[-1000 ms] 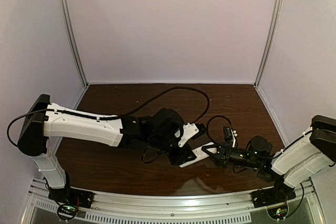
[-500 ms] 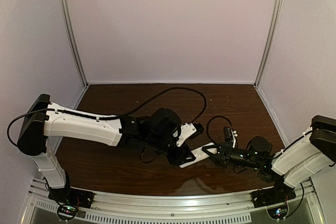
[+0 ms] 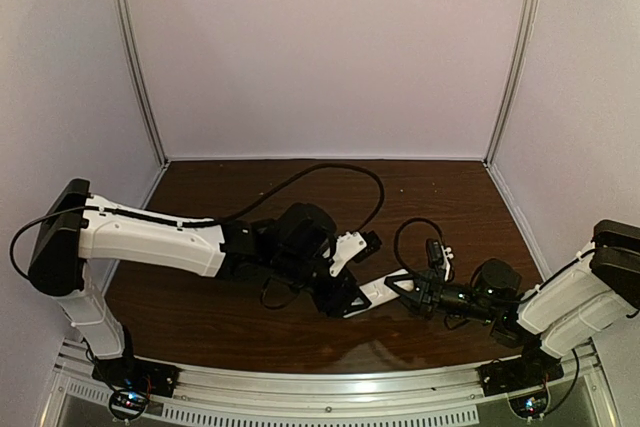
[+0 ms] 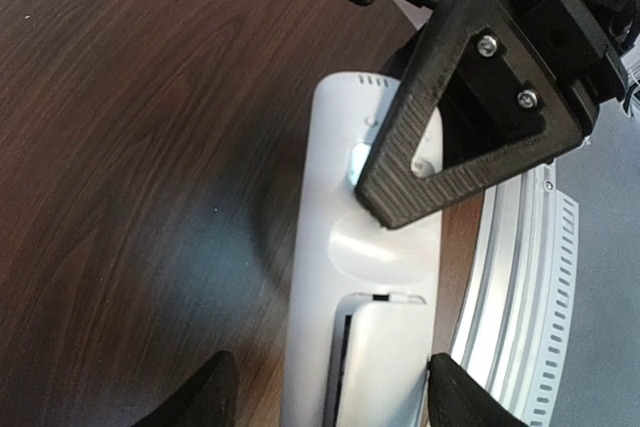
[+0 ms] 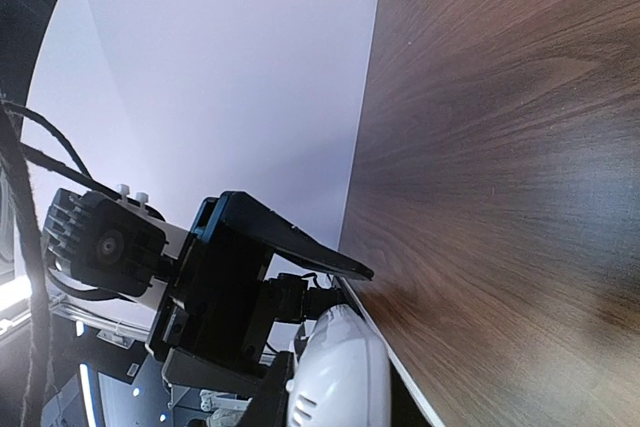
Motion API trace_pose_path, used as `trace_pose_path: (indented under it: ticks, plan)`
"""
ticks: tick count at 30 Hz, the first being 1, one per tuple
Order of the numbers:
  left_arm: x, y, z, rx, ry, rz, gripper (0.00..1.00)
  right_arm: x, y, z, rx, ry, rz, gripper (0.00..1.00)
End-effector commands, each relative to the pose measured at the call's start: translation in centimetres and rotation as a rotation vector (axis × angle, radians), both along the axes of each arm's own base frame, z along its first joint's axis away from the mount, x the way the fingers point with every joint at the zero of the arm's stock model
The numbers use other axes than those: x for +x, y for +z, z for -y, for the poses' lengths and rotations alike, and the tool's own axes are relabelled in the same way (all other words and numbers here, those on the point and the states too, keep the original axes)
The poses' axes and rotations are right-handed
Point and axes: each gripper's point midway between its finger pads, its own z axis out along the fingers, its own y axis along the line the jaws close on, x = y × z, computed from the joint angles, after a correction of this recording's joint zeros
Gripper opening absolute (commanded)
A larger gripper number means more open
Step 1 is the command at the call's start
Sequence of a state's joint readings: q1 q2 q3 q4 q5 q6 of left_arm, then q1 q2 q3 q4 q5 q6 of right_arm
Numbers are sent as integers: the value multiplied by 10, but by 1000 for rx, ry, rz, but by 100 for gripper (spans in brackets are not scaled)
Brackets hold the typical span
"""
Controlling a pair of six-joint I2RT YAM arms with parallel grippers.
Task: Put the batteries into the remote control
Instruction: Load the battery cover onto the remote control without the battery cover.
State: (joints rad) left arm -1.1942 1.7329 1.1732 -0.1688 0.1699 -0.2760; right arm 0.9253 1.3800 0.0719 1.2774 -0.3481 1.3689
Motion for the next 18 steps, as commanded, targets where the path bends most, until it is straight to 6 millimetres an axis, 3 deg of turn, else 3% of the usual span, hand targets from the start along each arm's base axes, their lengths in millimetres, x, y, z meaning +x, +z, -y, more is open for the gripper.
trace_pose_path:
  ticks: [1, 18]
  plan:
    - [2, 18, 1, -83, 14, -15, 67, -8, 54, 1, 179, 31, 127, 0]
    - [6, 21, 3, -198, 31, -156, 63, -6, 52, 2, 193, 22, 104, 0]
